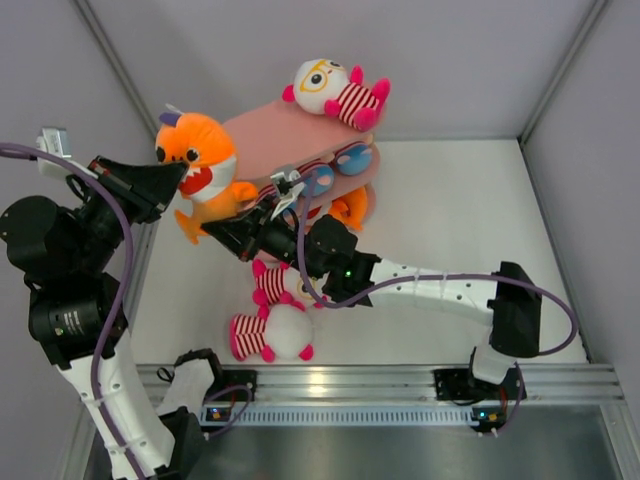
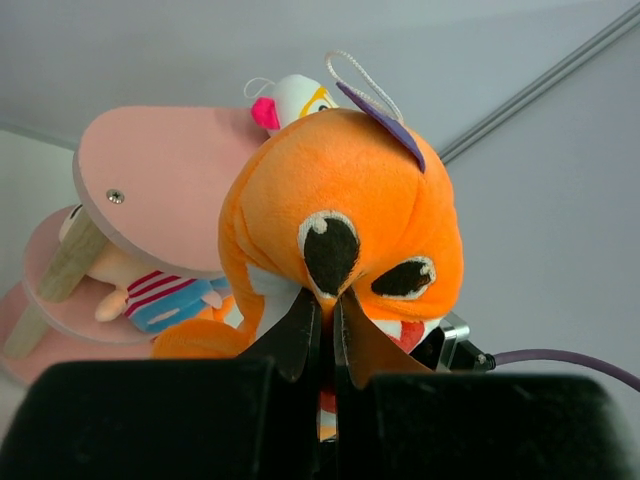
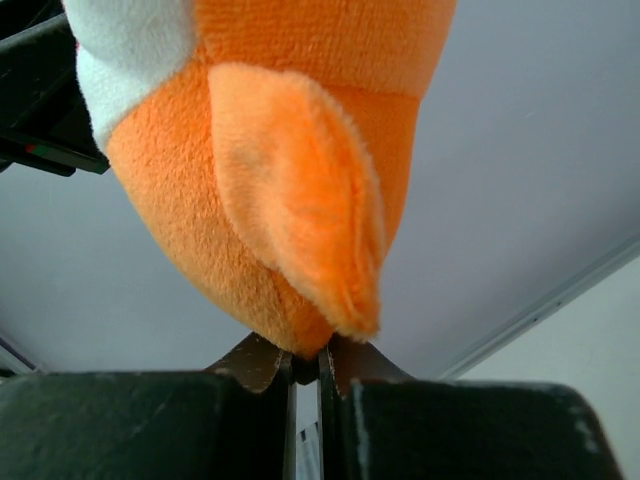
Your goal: Place and organize the stuffed toys onto the shelf
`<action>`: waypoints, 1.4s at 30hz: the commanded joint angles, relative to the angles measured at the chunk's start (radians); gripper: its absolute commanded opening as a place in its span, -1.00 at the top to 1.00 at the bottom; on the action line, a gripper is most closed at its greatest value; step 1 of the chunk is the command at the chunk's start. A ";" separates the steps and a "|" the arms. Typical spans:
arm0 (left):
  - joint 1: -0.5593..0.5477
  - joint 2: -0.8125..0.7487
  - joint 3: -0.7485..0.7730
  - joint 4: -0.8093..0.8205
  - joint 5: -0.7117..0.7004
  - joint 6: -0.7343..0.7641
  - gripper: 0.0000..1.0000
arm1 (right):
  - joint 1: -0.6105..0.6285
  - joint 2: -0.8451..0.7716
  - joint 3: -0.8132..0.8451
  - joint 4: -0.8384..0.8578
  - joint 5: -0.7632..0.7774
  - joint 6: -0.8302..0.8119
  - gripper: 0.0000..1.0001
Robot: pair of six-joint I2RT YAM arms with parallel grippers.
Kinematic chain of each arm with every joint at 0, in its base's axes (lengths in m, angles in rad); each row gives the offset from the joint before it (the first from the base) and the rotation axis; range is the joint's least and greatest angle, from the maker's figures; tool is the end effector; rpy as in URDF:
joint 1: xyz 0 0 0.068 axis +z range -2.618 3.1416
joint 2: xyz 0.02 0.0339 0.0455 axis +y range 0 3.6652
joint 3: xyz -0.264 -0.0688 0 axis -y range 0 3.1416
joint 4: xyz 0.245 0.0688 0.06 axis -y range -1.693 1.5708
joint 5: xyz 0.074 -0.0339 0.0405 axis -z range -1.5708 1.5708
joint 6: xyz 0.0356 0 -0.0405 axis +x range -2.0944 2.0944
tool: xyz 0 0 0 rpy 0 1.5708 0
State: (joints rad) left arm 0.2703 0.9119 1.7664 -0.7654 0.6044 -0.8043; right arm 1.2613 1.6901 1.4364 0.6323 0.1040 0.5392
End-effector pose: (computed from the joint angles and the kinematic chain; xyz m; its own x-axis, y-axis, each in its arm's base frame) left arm 0.0795 0.0010 0.5556 -0.1752 -0.6636 -0.7273 0.2877 0.6720 -0.6824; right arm 0.1270 0.3849 0.4127 -0.3747 0.5048 -0.7776 -0.8455 0.1580 0.5100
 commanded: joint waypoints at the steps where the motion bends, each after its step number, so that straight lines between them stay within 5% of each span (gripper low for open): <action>1: 0.007 -0.016 -0.005 0.046 -0.011 0.022 1.00 | 0.007 -0.067 0.044 -0.011 0.043 0.021 1.00; 4: 0.006 -0.048 -0.036 0.044 -0.055 0.098 0.66 | -0.005 -0.104 0.038 -0.110 0.017 0.012 1.00; 9: 0.004 -0.126 -0.103 0.038 -0.146 0.283 -0.38 | -0.023 -0.122 0.140 -0.369 -0.049 -0.105 1.00; 16: -0.022 -0.191 -0.093 0.032 -0.337 0.444 -0.97 | -0.072 -0.124 0.219 -0.597 -0.161 -0.137 1.00; 23: -0.033 -0.240 -0.114 -0.003 -0.515 0.611 -0.97 | -0.105 -0.139 0.230 -0.697 -0.199 -0.116 1.00; 32: -0.052 -0.301 -0.309 -0.028 -0.704 0.755 -0.97 | -0.105 -0.331 0.039 -0.862 -0.118 -0.053 1.00; 42: -0.026 -0.340 -0.400 -0.026 -0.697 0.755 -0.97 | -0.097 -0.527 -0.196 -1.192 -0.243 0.041 1.00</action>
State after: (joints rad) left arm 0.2302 0.5827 1.3689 -0.8181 -0.0887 -0.0669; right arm 1.1622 1.2083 1.3025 -0.4408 -0.0574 0.5442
